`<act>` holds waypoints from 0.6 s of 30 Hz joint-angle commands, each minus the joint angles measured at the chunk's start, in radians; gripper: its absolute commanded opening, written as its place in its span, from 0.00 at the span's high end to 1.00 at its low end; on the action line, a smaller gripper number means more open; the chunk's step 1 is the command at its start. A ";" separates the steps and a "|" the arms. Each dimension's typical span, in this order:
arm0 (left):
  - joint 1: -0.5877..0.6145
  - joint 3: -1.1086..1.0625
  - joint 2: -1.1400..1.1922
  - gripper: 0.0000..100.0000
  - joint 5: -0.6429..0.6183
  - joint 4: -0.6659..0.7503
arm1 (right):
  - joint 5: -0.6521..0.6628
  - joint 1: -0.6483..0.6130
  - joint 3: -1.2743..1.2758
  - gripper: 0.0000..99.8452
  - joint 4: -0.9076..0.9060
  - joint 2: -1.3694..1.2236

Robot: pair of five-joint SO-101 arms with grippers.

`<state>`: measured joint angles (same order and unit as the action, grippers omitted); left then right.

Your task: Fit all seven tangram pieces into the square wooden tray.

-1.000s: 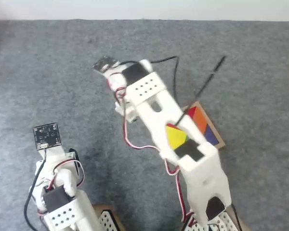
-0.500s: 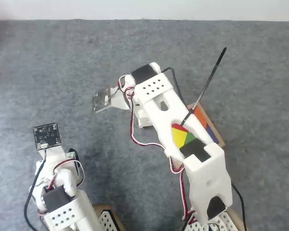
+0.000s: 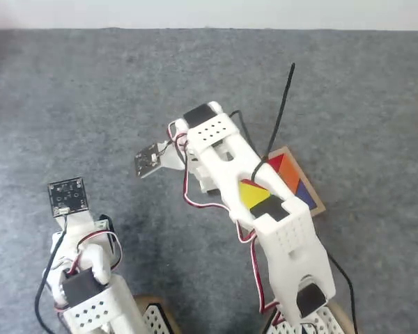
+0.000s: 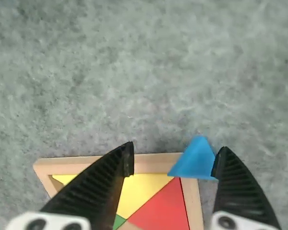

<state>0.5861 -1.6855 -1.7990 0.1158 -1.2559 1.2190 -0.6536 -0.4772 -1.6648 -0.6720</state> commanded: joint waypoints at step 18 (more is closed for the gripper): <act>0.000 0.004 -0.018 0.83 -0.006 -0.005 | 0.043 0.065 -0.011 0.99 0.076 -0.028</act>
<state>0.5861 -1.6855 -1.7990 0.1158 -1.2559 1.2513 -0.6045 -0.4787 -1.5865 -0.7089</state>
